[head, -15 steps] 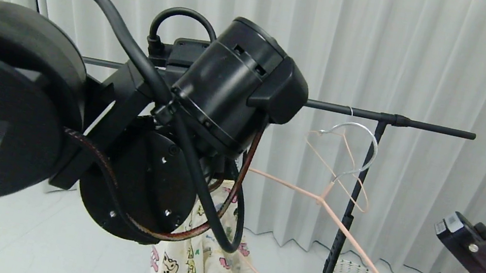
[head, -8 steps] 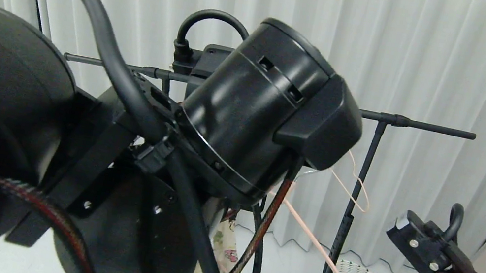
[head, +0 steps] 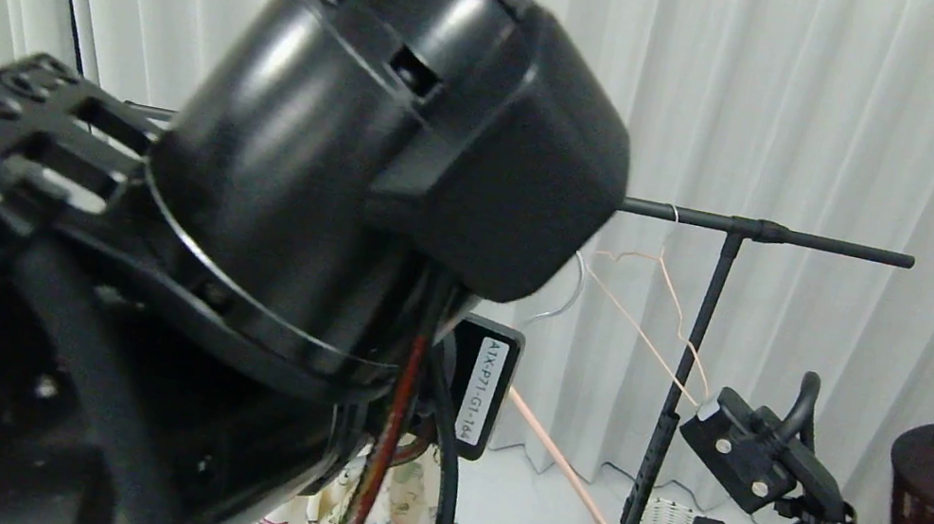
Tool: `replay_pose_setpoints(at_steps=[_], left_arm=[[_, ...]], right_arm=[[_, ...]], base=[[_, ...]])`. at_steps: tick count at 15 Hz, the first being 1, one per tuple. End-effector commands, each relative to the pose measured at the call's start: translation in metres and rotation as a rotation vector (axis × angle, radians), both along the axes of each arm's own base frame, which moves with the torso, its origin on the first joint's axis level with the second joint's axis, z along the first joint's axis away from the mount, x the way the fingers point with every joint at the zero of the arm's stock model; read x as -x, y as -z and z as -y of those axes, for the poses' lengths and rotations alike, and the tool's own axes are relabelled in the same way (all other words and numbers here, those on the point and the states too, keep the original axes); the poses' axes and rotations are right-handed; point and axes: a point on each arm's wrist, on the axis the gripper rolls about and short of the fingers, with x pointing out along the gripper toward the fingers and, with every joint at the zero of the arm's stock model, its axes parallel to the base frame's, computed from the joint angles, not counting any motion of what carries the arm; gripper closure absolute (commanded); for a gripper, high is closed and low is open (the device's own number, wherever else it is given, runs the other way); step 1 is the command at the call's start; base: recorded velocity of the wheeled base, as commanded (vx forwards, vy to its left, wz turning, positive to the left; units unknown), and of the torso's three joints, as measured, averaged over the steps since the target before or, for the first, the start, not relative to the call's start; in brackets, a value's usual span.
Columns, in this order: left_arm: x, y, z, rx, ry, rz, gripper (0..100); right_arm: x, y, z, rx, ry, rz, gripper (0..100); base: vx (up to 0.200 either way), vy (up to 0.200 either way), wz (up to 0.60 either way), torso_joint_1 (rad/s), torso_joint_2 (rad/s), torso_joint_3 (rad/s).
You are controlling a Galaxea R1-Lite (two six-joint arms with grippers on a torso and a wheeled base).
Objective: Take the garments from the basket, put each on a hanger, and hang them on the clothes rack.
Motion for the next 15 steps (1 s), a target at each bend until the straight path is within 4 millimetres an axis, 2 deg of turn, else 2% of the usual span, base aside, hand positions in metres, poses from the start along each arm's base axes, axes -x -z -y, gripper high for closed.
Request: replay_pose_setpoints(at_steps=[1,5,8,13,15], left_arm=[[0.008,-0.007,-0.016,-0.002,0.018,0.015,100],[0.017,-0.007,-0.031,0.002,0.058,0.001,100],[0.020,-0.010,-0.039,0.014,0.055,0.008,100],[0.032,-0.001,-0.046,0.016,0.090,0.005,100],[0.037,0.000,-0.059,0.010,0.094,0.010,100]], right_arm=[[0.000,0.002,-0.013,-0.004,-0.023,-0.005,100],[-0.002,0.002,-0.034,-0.026,-0.018,0.001,100],[-0.004,0.000,-0.039,-0.029,-0.015,0.004,100],[-0.010,-0.001,-0.049,-0.031,0.020,0.020,100],[-0.011,-0.001,-0.047,-0.030,0.049,0.029,100]], base=[[0.000,0.000,0.00,0.000,0.00,0.000],[0.000,0.000,0.00,0.000,0.00,0.000],[0.000,0.000,0.00,0.000,0.00,0.000],[0.000,0.000,0.00,0.000,0.00,0.000],[0.000,0.000,0.00,0.000,0.00,0.000]])
